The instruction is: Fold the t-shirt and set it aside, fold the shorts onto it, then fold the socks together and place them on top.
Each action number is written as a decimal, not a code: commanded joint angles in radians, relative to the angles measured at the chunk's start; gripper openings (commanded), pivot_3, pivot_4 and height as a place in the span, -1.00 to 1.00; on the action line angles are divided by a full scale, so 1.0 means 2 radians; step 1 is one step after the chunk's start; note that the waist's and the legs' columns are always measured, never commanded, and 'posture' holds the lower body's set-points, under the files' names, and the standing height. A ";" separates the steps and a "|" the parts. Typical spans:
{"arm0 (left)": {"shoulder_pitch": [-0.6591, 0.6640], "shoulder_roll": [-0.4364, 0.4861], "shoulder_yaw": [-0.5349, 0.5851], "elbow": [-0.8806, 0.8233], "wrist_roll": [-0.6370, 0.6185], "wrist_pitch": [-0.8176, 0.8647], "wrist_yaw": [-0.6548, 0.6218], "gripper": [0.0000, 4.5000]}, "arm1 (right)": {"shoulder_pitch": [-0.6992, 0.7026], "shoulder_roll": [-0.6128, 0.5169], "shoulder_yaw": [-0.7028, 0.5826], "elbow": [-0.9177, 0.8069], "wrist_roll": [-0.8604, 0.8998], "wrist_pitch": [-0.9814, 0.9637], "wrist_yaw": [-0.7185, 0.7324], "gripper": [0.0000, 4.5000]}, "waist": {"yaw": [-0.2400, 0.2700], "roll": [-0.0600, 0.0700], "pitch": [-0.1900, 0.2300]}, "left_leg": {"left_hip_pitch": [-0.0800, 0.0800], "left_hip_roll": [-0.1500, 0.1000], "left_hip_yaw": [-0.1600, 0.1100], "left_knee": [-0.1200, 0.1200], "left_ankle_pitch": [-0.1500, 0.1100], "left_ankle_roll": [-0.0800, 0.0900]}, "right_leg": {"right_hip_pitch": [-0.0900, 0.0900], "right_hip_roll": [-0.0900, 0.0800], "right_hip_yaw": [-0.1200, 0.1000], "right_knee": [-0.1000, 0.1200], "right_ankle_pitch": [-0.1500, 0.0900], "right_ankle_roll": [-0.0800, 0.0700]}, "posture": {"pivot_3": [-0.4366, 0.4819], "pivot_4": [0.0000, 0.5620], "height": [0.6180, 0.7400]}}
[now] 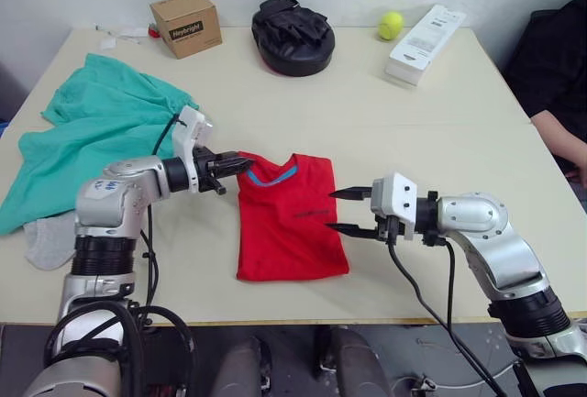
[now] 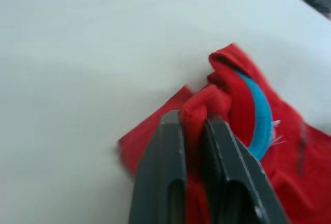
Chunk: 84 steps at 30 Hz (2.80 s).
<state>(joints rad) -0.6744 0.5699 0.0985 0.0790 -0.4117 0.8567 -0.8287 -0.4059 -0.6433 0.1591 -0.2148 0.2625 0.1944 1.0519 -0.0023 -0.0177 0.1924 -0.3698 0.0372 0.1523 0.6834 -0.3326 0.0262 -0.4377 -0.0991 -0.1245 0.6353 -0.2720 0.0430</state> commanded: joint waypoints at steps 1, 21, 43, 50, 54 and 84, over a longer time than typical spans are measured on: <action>0.009 0.009 -0.002 -0.038 -0.008 0.006 0.003 -0.11 | -0.005 0.007 0.004 0.000 -0.003 -0.010 0.000 -0.38 | 0.000 0.000 0.000 | 0.000 0.000 0.000 0.000 0.000 0.000 | 0.000 0.000 0.000 0.000 0.000 0.000 | -0.05 -0.47 1.00; 0.161 0.065 -0.160 -0.182 0.078 -0.161 -0.061 -0.13 | -0.058 0.068 0.066 0.066 -0.070 -0.013 -0.032 -1.00 | -0.003 0.000 0.000 | 0.000 0.000 0.000 0.000 0.000 0.000 | -0.001 0.000 0.001 -0.001 0.000 -0.001 | -0.05 -0.47 1.00; 0.193 0.072 -0.173 -0.167 0.125 -0.139 -0.031 -1.00 | -0.232 0.137 0.053 0.461 -0.213 -0.094 -0.252 -1.00 | -0.014 -0.001 -0.003 | 0.001 0.000 0.001 0.000 0.001 0.000 | -0.001 -0.001 0.002 0.001 -0.001 -0.001 | -0.05 -0.47 1.00; 0.193 0.067 -0.160 -0.171 0.122 -0.137 -0.023 -1.00 | -0.186 0.193 0.050 0.246 -0.105 -0.061 -0.136 -1.00 | -0.014 0.000 -0.003 | 0.001 0.000 0.001 -0.001 0.001 -0.001 | -0.002 -0.001 0.002 0.002 -0.001 -0.001 | -0.05 -0.47 1.00; 0.203 0.071 -0.156 -0.182 0.117 -0.137 -0.027 -1.00 | -0.183 0.209 0.111 0.213 -0.128 -0.058 -0.092 -1.00 | -0.014 0.000 -0.003 | 0.001 0.000 0.001 -0.001 0.001 -0.001 | -0.002 -0.001 0.002 0.003 -0.001 -0.001 | -0.05 -0.47 1.00; 0.241 0.076 -0.143 -0.220 0.110 -0.128 -0.012 -1.00 | -0.102 0.078 -0.040 0.092 -0.010 0.144 -0.069 -1.00 | -0.016 0.000 -0.003 | 0.000 0.001 0.000 -0.002 0.001 -0.001 | -0.003 -0.001 0.002 0.003 -0.002 -0.003 | -0.05 -0.47 1.00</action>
<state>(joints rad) -0.2158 0.7077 -0.1809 -0.3779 -0.1977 0.5866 -0.8472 -0.6400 -0.4407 0.1303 0.1132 0.1601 0.3459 0.8630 -0.0335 -0.0186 0.1869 -0.3701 0.0383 0.1523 0.6786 -0.3312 0.0238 -0.4437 -0.1005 -0.1209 0.6367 -0.2751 0.0376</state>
